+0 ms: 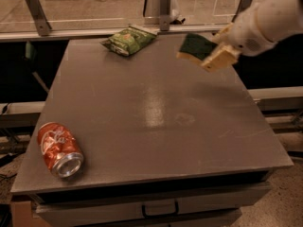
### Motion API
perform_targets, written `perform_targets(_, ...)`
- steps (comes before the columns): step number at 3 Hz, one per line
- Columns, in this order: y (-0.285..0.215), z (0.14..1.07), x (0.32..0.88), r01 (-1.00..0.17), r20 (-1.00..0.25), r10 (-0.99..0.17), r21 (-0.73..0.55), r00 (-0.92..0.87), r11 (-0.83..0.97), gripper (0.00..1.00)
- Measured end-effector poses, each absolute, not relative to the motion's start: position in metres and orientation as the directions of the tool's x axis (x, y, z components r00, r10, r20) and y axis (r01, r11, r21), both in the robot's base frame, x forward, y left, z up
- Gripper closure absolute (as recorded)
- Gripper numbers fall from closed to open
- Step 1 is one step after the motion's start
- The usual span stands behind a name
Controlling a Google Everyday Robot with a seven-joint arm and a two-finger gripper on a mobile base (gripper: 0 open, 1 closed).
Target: Move sponge near green jalapeno chip bag
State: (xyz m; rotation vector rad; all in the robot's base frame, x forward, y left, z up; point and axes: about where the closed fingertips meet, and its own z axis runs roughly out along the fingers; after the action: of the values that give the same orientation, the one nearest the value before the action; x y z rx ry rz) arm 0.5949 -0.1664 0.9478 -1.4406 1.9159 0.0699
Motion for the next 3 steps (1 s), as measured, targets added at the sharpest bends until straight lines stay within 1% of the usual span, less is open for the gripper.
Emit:
perform_targets(1, -0.117, 0.962, 0.639, -0.844, -0.604, -0.794, -0.389, -0.07, 0.37, 1.0)
perform_targets(2, -0.077, 0.958, 0.679, -0.837, -0.617, -0.784, -0.391, -0.07, 0.383, 1.0)
perform_targets(3, -0.058, 0.943, 0.72, -0.824, -0.63, -0.772, -0.392, -0.084, 0.41, 1.0)
